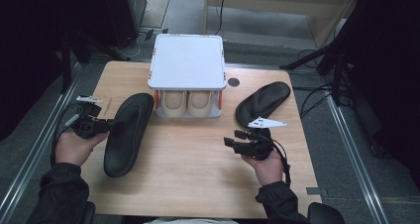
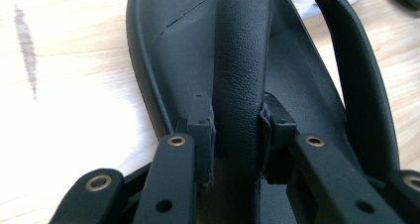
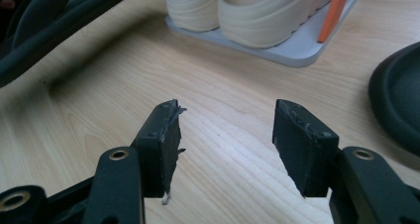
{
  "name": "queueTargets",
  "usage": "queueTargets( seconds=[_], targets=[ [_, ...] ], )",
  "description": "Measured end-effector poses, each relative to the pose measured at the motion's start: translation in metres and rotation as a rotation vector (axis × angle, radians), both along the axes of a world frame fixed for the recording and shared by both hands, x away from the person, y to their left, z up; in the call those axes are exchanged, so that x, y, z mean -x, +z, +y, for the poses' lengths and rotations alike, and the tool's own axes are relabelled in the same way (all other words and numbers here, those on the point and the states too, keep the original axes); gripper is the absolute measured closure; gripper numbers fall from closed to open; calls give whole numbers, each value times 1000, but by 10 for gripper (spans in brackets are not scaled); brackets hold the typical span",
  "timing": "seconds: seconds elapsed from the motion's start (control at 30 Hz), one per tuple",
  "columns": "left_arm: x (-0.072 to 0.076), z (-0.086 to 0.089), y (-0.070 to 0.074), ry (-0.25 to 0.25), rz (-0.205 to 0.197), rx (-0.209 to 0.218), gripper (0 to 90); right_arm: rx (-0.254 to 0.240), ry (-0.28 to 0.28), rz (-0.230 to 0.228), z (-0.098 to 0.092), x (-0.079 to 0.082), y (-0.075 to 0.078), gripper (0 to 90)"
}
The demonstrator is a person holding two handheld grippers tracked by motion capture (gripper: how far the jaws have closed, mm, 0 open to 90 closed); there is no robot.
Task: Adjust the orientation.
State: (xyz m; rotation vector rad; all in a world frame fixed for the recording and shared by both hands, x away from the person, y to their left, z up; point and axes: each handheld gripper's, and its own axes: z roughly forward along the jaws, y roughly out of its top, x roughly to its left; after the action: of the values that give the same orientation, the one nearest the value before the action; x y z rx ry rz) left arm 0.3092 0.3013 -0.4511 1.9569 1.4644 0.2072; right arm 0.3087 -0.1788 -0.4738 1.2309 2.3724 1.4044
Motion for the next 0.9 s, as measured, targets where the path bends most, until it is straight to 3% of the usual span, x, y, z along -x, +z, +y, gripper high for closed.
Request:
queueTargets(
  seconds=[0.47, 0.73, 0.9],
  targets=[
    [28, -49, -7, -90, -5, 6, 724, -18, -35, -15, -12, -4, 5, 449],
    [35, -65, -20, -135, 22, 7, 721, -16, -37, -11, -13, -4, 5, 449],
    [31, -72, -28, -142, 45, 13, 721, -12, -38, -8, -12, -4, 4, 448]
  ],
)
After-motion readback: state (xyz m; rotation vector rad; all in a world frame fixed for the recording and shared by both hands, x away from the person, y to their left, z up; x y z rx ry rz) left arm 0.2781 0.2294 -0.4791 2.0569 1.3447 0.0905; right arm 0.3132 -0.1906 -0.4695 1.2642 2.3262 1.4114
